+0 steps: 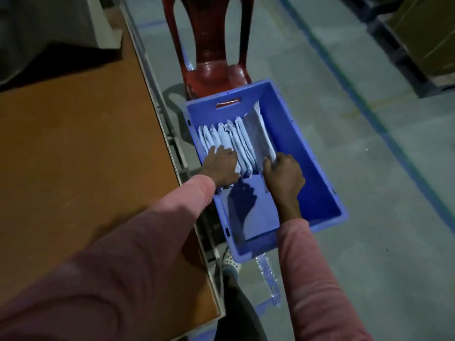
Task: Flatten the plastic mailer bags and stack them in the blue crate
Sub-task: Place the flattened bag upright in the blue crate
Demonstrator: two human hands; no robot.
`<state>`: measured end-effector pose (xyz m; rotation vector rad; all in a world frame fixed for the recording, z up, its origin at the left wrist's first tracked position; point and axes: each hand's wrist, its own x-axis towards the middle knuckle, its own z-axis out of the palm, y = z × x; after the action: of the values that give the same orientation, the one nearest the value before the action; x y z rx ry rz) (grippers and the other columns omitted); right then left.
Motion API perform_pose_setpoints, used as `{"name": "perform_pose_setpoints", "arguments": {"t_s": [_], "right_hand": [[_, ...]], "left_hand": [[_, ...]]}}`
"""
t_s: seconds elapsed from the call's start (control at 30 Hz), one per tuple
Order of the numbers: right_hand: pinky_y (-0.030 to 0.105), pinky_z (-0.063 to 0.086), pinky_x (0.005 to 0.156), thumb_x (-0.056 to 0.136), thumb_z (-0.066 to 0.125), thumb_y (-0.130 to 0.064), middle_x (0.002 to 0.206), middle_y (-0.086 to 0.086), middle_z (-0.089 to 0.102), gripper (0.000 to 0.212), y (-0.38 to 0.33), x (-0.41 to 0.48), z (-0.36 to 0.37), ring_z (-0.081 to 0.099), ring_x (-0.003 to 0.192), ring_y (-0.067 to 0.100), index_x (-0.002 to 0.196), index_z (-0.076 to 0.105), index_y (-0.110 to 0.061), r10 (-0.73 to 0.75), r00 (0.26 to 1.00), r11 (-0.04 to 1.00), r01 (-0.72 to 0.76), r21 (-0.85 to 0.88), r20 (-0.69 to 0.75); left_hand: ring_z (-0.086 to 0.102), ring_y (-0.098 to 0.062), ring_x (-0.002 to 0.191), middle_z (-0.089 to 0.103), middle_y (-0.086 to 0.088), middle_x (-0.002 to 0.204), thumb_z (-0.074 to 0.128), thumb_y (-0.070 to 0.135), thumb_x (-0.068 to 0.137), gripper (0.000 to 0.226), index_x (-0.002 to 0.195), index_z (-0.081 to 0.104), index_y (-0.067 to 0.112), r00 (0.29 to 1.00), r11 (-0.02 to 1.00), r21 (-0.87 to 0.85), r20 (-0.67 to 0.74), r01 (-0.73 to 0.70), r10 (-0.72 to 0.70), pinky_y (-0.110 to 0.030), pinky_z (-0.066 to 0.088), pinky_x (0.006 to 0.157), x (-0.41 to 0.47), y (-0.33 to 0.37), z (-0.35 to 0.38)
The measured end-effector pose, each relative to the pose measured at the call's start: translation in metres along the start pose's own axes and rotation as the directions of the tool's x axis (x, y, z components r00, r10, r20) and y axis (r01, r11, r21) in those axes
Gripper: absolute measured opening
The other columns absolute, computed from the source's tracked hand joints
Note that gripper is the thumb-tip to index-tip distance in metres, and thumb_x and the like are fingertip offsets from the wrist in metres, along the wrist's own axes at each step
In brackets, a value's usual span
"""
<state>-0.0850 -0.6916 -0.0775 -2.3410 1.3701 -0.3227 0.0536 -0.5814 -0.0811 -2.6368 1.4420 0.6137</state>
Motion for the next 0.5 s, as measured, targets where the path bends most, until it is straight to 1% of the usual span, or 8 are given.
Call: {"name": "perform_pose_setpoints", "arguments": {"t_s": [0.07,0.13,0.23,0.3,0.4,0.5], "right_hand": [[0.039,0.042,0.062,0.094,0.058,-0.036,0.098,0.014,0.061,0.029,0.007,0.019,0.013,0.061,0.092,0.041,0.094,0.062,-0.008,0.009,0.999,1.000,-0.009,0.003,0.032],[0.043,0.047,0.066,0.094,0.058,-0.038,0.101,0.014,0.061,0.030,0.014,0.032,0.024,0.061,0.093,0.041,0.097,0.064,-0.009,0.012,0.998,1.000,-0.013,0.006,0.061],[0.043,0.049,0.067,0.094,0.060,-0.040,0.102,0.014,0.063,0.031,0.020,0.044,0.037,0.062,0.093,0.041,0.100,0.065,-0.010,0.027,0.997,1.000,-0.028,0.010,0.075],[0.042,0.049,0.066,0.094,0.060,-0.040,0.100,0.012,0.064,0.030,0.024,0.047,0.044,0.063,0.092,0.041,0.100,0.066,-0.012,0.039,0.997,0.999,-0.040,0.023,0.074],[0.042,0.049,0.066,0.094,0.060,-0.041,0.102,0.010,0.065,0.029,0.029,0.051,0.050,0.063,0.093,0.039,0.102,0.067,-0.015,0.069,0.994,0.996,-0.073,0.047,0.090],[0.041,0.048,0.068,0.095,0.060,-0.042,0.103,0.008,0.065,0.029,0.031,0.055,0.052,0.063,0.095,0.038,0.104,0.068,-0.016,0.081,0.992,0.995,-0.087,0.055,0.100]], "left_hand": [[0.024,-0.034,0.153,0.033,-0.014,0.163,0.059,0.045,0.097,0.077,0.157,0.030,0.006,0.998,1.000,0.003,0.055,-0.002,0.002,-0.048,0.015,0.126,0.022,0.008,0.017],[0.019,-0.033,0.155,0.026,-0.013,0.166,0.058,0.043,0.098,0.078,0.159,0.026,0.007,0.996,0.999,0.048,0.084,-0.005,0.001,-0.050,0.016,0.126,0.044,0.012,0.033],[0.005,-0.028,0.160,0.010,-0.007,0.173,0.053,0.038,0.101,0.079,0.164,0.014,0.010,0.993,0.997,0.068,0.117,-0.020,0.012,-0.051,0.008,0.128,0.073,0.015,0.050],[0.001,-0.026,0.161,0.008,-0.005,0.174,0.051,0.035,0.102,0.077,0.165,0.013,0.012,0.989,0.998,0.062,0.146,-0.030,0.020,-0.051,0.004,0.128,0.089,0.015,0.057],[-0.001,-0.027,0.161,0.007,-0.005,0.174,0.051,0.036,0.103,0.076,0.165,0.013,0.012,0.985,0.996,0.085,0.171,-0.023,0.008,-0.053,0.002,0.128,0.104,0.012,0.065],[0.001,-0.028,0.160,0.007,-0.003,0.174,0.047,0.036,0.104,0.073,0.165,0.011,0.016,0.982,0.990,0.139,0.190,-0.029,0.002,-0.055,0.003,0.128,0.109,0.007,0.072]]}}
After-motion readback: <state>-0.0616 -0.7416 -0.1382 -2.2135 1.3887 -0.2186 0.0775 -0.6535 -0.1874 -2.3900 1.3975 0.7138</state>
